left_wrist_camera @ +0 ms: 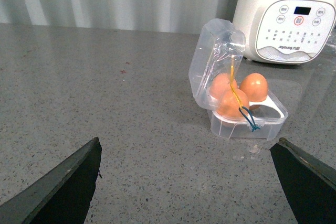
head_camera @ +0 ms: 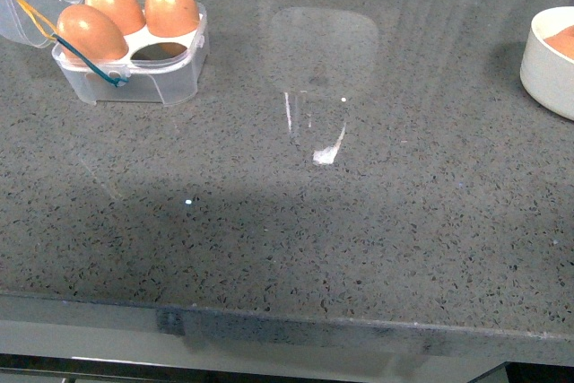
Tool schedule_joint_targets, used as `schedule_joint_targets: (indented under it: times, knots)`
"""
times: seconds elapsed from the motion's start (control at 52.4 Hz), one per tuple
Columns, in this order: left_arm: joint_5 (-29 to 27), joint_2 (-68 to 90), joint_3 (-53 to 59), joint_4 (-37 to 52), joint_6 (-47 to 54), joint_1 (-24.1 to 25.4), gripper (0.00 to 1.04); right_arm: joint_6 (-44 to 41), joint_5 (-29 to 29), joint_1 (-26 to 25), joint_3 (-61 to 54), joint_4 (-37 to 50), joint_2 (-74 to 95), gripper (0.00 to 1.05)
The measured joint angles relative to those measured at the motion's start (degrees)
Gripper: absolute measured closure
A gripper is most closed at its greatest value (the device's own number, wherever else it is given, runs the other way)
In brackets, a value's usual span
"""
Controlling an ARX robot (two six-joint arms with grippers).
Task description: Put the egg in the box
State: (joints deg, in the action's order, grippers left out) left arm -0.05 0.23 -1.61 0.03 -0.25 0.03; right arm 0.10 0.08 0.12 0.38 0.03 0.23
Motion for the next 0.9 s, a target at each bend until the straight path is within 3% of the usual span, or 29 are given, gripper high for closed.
schedule_joint_targets:
  times: [0.897]
  knots:
    - [0.00,0.00,0.00,0.00,0.00,0.00,0.07,0.00,0.00,0.02,0.00,0.00,0.00,0.07]
